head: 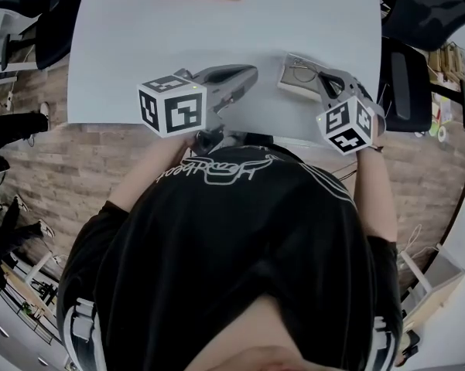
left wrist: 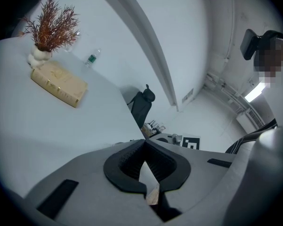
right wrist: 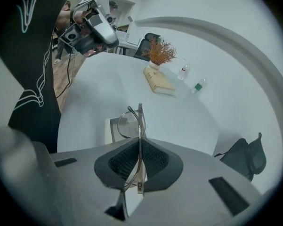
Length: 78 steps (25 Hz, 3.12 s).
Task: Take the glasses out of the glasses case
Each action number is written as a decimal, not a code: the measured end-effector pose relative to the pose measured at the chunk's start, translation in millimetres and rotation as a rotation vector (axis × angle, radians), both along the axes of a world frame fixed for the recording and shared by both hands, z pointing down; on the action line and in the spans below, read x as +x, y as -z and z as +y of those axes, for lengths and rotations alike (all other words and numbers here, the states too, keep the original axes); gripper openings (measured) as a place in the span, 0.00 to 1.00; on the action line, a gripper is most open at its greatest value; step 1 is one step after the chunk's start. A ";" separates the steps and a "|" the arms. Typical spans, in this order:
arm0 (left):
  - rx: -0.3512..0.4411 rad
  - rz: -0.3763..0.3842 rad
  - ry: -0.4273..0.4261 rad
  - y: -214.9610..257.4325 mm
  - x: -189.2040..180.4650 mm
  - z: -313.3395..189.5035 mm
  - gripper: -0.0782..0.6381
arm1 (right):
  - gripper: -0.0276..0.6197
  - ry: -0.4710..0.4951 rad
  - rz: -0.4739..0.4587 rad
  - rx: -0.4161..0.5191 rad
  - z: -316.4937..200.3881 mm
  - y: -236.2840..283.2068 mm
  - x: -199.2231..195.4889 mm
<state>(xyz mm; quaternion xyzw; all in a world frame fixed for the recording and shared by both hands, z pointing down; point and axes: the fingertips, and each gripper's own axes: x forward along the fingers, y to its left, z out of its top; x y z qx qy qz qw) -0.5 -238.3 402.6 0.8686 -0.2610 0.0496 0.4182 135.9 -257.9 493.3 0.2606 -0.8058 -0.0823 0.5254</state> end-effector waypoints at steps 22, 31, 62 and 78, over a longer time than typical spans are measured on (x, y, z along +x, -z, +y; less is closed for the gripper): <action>0.103 0.035 -0.075 41.2 -31.6 43.5 0.12 | 0.07 -0.288 -0.327 0.199 56.8 110.3 -39.1; 0.139 0.056 -0.113 57.6 -42.1 57.1 0.12 | 0.07 -0.441 -0.613 0.259 88.7 154.0 -51.1; 0.249 0.104 -0.191 116.3 19.9 224.0 0.12 | 0.07 -0.494 -1.219 0.161 274.2 216.1 -21.9; 0.285 0.110 -0.154 123.0 23.8 342.2 0.12 | 0.07 -0.429 -1.231 0.172 388.1 221.3 -20.6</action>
